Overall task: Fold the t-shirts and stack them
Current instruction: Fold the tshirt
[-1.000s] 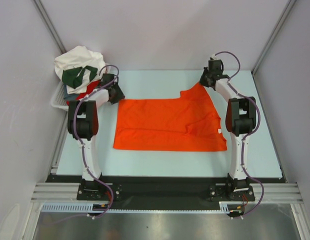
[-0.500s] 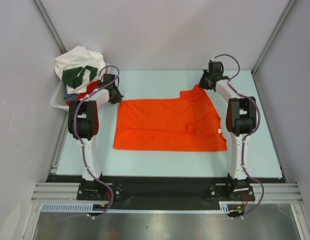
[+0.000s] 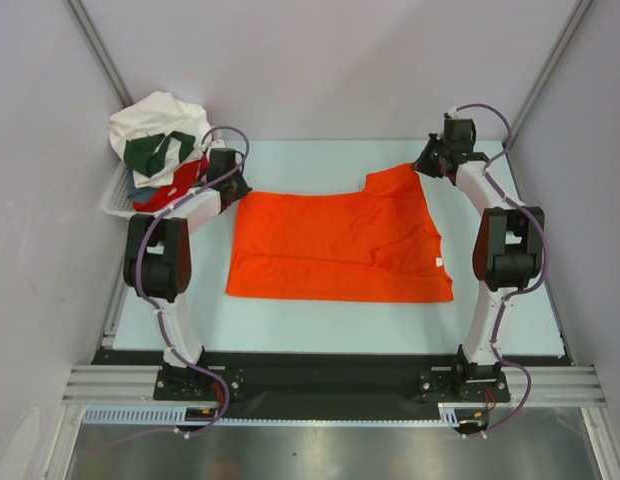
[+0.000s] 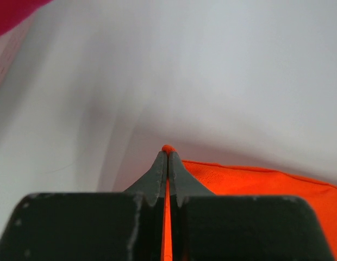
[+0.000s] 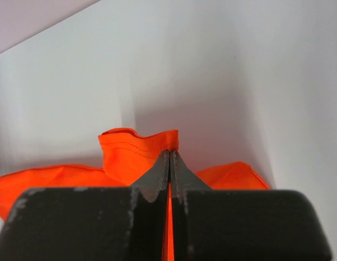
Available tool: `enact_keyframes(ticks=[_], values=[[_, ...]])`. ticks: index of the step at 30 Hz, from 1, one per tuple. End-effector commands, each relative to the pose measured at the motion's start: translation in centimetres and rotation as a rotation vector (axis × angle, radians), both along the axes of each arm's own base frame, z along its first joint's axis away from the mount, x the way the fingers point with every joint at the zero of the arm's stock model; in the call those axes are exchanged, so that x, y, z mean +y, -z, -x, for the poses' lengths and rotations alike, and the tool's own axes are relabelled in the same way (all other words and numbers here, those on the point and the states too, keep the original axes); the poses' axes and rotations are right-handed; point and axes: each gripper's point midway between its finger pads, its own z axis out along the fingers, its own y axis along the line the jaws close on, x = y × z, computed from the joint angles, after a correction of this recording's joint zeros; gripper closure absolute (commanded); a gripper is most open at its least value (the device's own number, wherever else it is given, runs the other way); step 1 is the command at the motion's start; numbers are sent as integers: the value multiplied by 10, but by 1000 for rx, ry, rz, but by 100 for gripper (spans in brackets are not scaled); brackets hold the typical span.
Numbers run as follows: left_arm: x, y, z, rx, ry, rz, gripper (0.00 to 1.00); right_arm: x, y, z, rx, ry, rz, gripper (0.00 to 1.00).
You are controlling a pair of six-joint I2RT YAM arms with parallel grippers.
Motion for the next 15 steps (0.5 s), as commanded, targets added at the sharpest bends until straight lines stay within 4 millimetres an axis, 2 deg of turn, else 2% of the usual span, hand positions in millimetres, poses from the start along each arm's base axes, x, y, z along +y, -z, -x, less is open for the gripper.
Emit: enact_keyframes(ticks=[1,8,9,10,12,14,15], values=[[2,-32,-3,-121,17,-15,100,-1,-34,13,-58,-1,-17,100],[8,-43,10,-188,11,-34,100,6,-40,49,-79,1,-19,100],[7,-39,13,-193,22,-29,100,6,-30,58,-58,2,-15,100],[7,-45,15,-214,25,-25,100,6,-38,62,-78,9,1,100],[7,-43,20,-241,41,-17,100,3,-28,75,-56,25,34,100],[7,-49,23,-273,54,-8,100,2,-32,85,-76,36,48,100],[8,-45,26,-282,53,-5,100,2,-32,89,-78,38,46,100]])
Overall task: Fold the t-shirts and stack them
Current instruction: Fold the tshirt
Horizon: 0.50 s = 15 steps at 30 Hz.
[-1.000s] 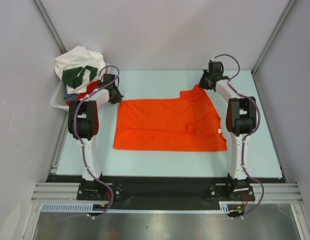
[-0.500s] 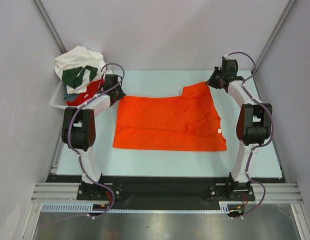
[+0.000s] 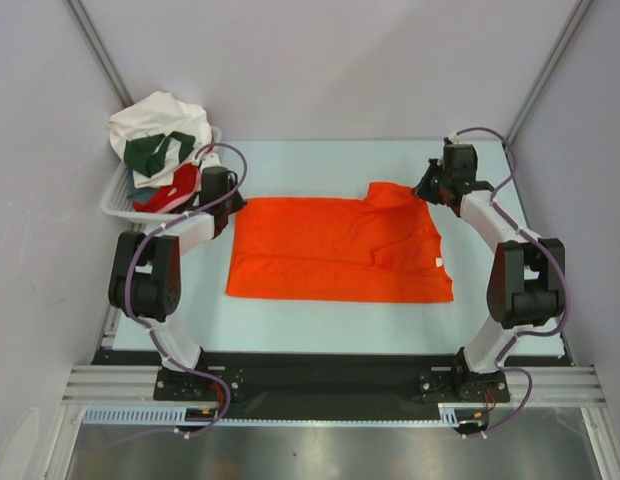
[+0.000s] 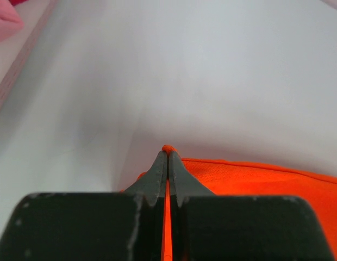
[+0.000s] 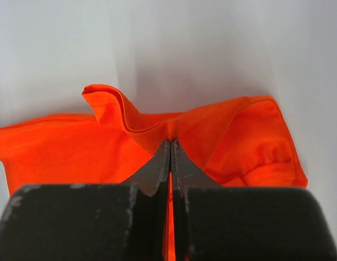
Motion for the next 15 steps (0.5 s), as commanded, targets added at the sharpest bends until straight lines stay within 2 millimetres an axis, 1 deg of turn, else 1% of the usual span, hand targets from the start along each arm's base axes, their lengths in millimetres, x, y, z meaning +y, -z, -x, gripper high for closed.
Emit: enact_keyframes(ticks=[1,2,3,4,5,6,7,8,9,10,11,13,14,15], values=[[2,-39,-6,-164,20,18,100,-5,-28,11,-106,36,18,100],[2,-42,-5,-176,23,25,100,-5,-29,15,-112,39,17,100],[1,-39,-2,-179,28,32,100,-6,-27,19,-111,46,21,100],[1,-37,0,-177,23,39,100,-12,-20,26,-103,72,44,100],[1,-38,1,-180,23,43,100,-13,-29,32,-127,80,47,100],[1,-35,4,-182,22,45,100,-17,-31,34,-143,106,63,100],[2,-34,6,-185,17,49,100,-19,-22,43,-127,112,70,100],[4,-34,8,-194,5,49,100,-20,-23,47,-131,117,70,100],[5,-33,12,-209,-2,53,100,-20,-31,52,-156,119,69,100],[6,-33,15,-220,-10,57,100,-20,-31,57,-160,123,72,100],[7,-34,17,-233,-17,58,100,-20,-27,63,-153,124,76,100],[9,-37,23,-271,-21,62,100,-17,-33,73,-172,121,81,100],[9,-38,24,-282,-23,64,100,-16,-28,79,-164,122,83,100],[10,-38,27,-299,-22,65,100,-14,-34,84,-184,116,84,100]])
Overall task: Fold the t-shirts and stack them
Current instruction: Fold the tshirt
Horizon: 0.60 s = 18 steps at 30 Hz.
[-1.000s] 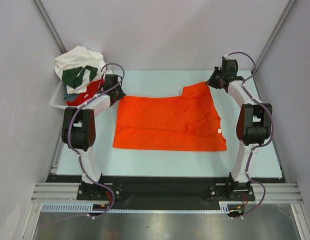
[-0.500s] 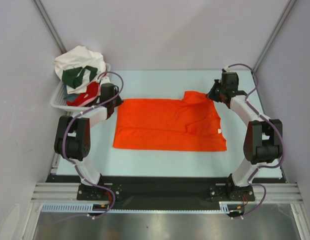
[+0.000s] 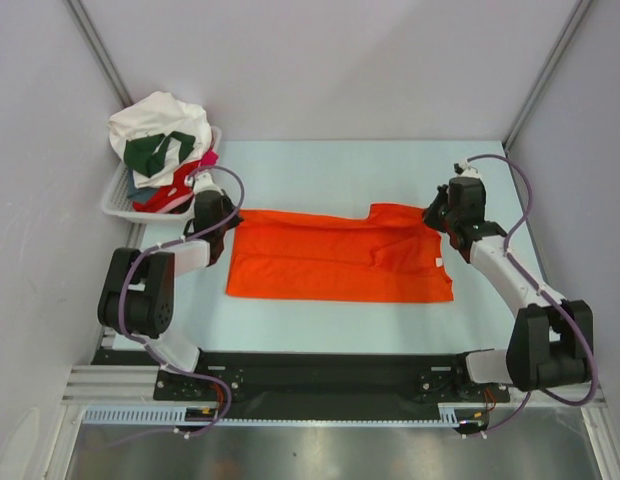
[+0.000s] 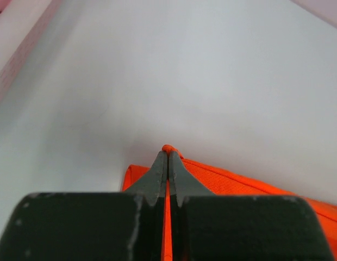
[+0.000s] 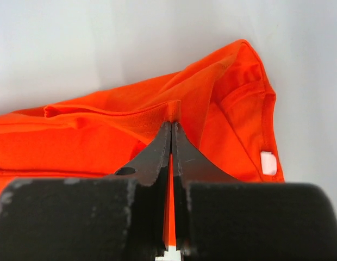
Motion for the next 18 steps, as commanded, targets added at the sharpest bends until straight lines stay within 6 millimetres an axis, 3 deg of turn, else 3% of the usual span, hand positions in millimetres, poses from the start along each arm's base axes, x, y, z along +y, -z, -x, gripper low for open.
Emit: enact_keyframes(ticks=[1,8,18], values=[[4,-46,-7,-188,-24,31,100,3,-24,8,-93,19,6,100],[-2,-54,3,-273,21,44,98,1,-13,37,-88,24,-4,100],[1,-26,27,-198,-44,150,91,-1,20,72,-114,76,-97,100]])
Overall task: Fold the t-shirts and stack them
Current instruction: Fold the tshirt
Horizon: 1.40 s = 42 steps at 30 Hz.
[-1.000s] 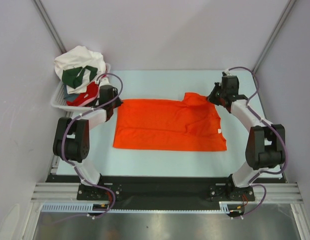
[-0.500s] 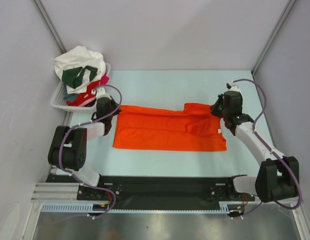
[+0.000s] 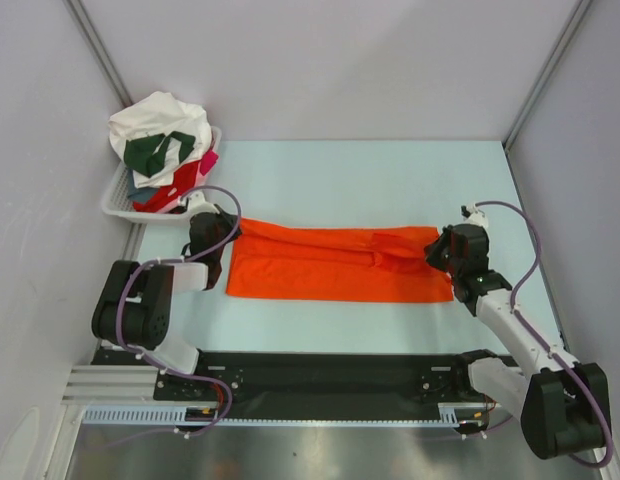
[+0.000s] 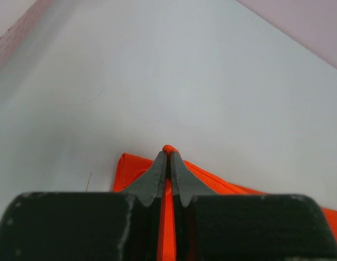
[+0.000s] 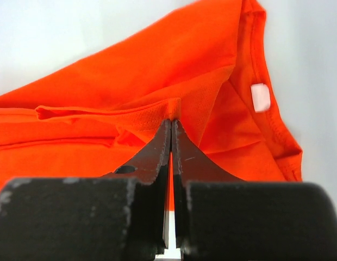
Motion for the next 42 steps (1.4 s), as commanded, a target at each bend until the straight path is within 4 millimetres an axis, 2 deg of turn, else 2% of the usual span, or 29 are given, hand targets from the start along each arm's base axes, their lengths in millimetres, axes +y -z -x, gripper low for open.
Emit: enact_keyframes(ticks=[1,4,5,6,7,8,9,13,15,18,19,20,22,23,30,32,35,37,38,42], values=[[3,-20,0,-35,-47,78,91,1,-7,0,-83,39,-51,100],[9,-8,13,-10,-112,104,84,-2,-3,10,-141,82,-87,100],[12,-11,14,-36,-132,118,80,-4,5,15,-134,100,-99,99],[12,-9,19,-38,-139,141,72,-6,-4,17,-176,110,-103,78],[13,-10,21,-45,-146,149,54,-6,-5,18,-189,112,-105,64],[15,-7,25,-32,-158,156,50,-7,-8,20,-204,118,-105,54],[15,-13,26,-44,-162,168,49,-7,-13,22,-226,114,-103,47],[19,-22,39,-29,-194,202,40,-6,-30,19,-267,89,-82,48],[21,-28,37,-27,-206,197,36,-1,-31,18,-262,59,-85,48],[19,-37,35,17,-195,173,10,11,-31,12,-216,-1,-78,50],[17,-31,37,58,-186,168,0,15,-29,7,-184,-13,-80,50],[13,-38,30,62,-166,172,0,19,-29,6,-168,-28,-89,50],[5,-36,28,107,-114,167,0,20,-17,8,-95,-25,-85,50],[3,-41,25,99,-105,168,0,20,-13,9,-58,-13,-89,49],[-13,-45,32,108,-51,178,2,5,21,19,102,118,-145,55],[-20,-49,33,103,-38,175,3,9,24,20,113,100,-198,57],[-35,-55,38,100,-12,156,3,4,34,23,132,114,-226,58],[-45,-49,44,130,7,133,3,2,42,25,153,115,-214,60],[-51,-49,45,138,23,132,3,2,43,24,153,113,-211,64],[-53,-39,45,168,30,122,4,14,55,27,205,57,-200,68]])
